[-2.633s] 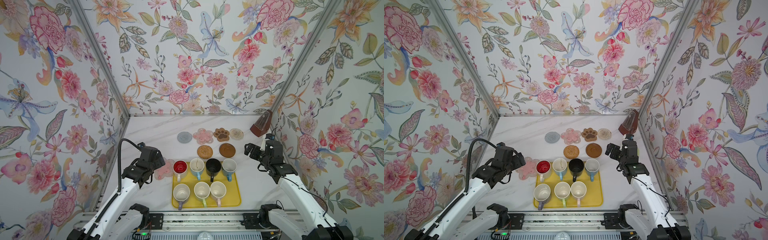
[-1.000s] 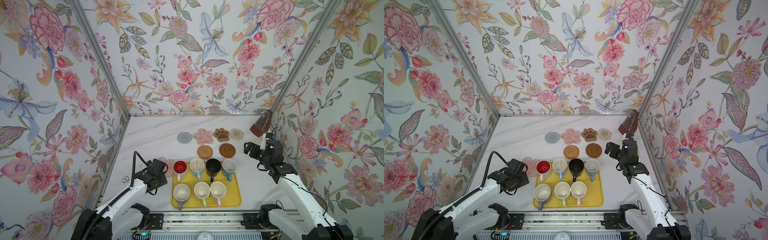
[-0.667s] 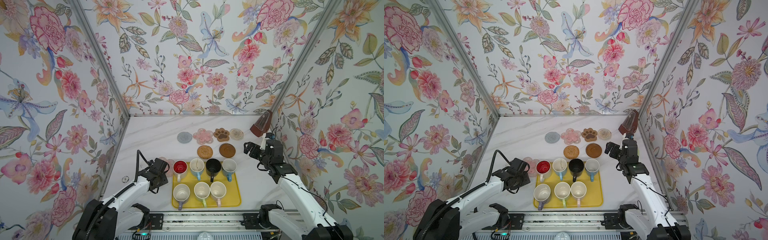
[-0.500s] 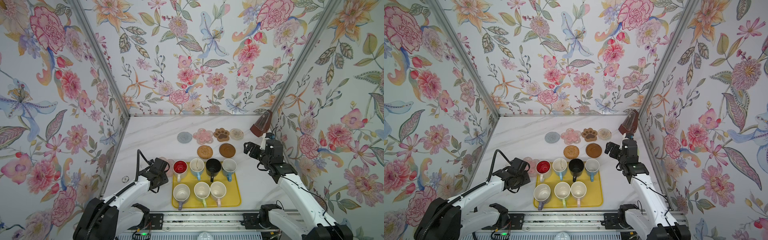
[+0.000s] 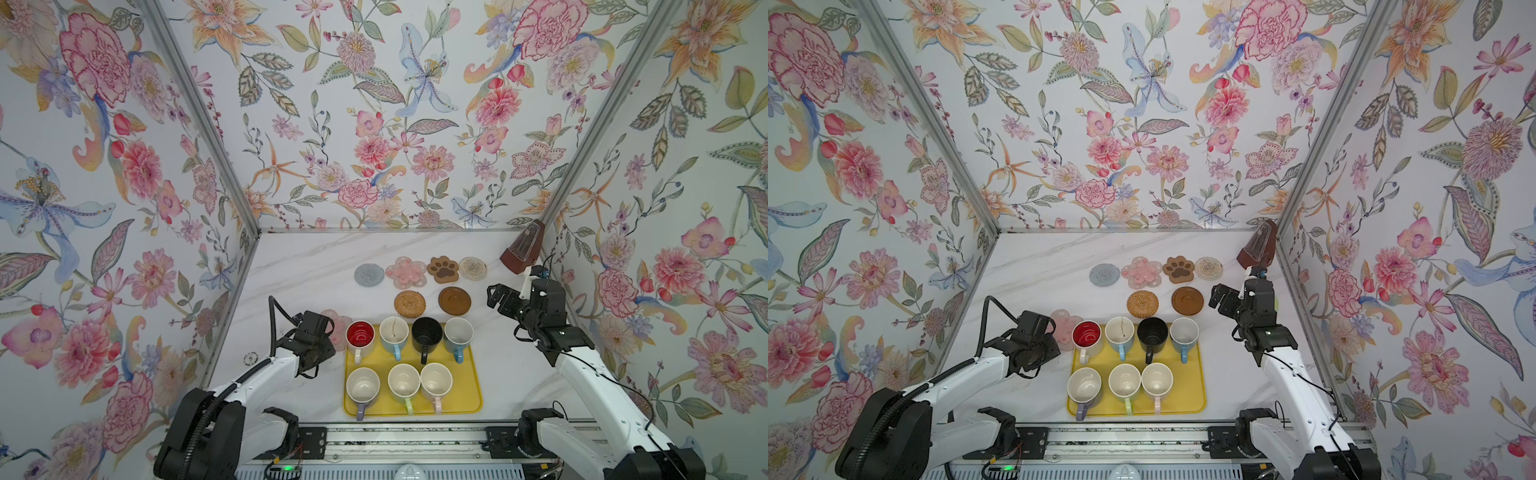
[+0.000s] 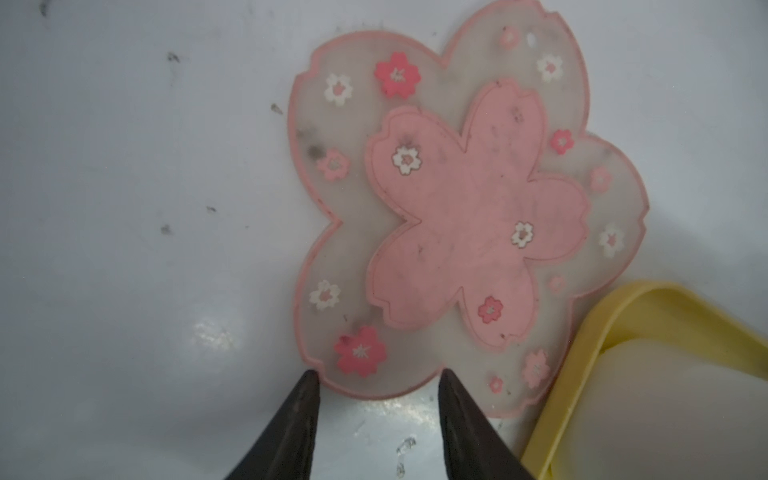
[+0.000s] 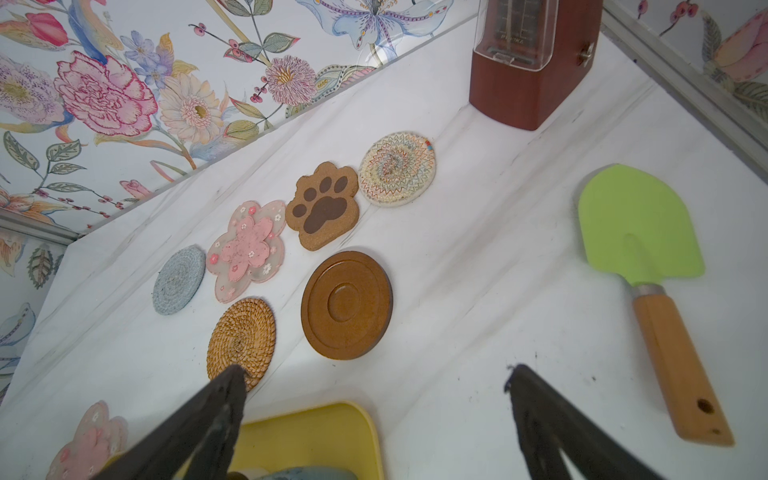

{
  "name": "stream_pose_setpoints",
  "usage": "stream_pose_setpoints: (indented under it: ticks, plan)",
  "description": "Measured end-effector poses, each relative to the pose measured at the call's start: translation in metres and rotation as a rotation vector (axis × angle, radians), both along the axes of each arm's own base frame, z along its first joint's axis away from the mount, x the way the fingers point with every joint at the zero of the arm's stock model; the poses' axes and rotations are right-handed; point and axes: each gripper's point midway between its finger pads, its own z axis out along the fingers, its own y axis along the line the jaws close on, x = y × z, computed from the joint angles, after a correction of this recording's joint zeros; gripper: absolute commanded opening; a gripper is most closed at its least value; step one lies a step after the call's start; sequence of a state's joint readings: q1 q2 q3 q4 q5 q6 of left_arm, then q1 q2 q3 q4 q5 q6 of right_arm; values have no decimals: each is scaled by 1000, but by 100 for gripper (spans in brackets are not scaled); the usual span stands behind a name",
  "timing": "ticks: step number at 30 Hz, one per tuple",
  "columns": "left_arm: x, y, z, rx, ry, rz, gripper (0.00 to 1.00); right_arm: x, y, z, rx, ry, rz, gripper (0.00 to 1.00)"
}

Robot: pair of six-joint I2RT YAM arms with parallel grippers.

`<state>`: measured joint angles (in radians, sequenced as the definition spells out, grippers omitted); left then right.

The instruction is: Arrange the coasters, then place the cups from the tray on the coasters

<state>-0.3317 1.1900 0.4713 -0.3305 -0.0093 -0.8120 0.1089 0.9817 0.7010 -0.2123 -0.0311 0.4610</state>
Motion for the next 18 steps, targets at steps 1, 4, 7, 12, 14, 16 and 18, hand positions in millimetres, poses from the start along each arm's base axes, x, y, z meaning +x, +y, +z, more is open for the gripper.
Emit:
stream_pose_setpoints:
  ticks: [1, 4, 7, 12, 14, 16, 18]
  plan:
    - [2, 1, 0, -3, -5, 5, 49, 0, 0, 0, 0, 0, 0, 99]
    - [9, 2, 0, -9, -23, 16, 48, 0, 0, 0, 0, 0, 0, 99]
    - [16, 3, 0, -14, -39, 28, 48, 0, 0, 0, 0, 0, 0, 99]
    - [28, 4, 1, -20, -51, 46, 48, 0, 0, 0, 0, 1, 0, 99]
    - [33, 8, 1, -19, -54, 57, 48, 0, 0, 0, 0, 1, 0, 99]
    - [37, 11, 2, -28, -53, 65, 48, 0, 0, 0, 0, 1, 0, 99]
    - [39, 18, 3, -33, -52, 77, 50, 0, 0, 0, 0, 1, 0, 99]
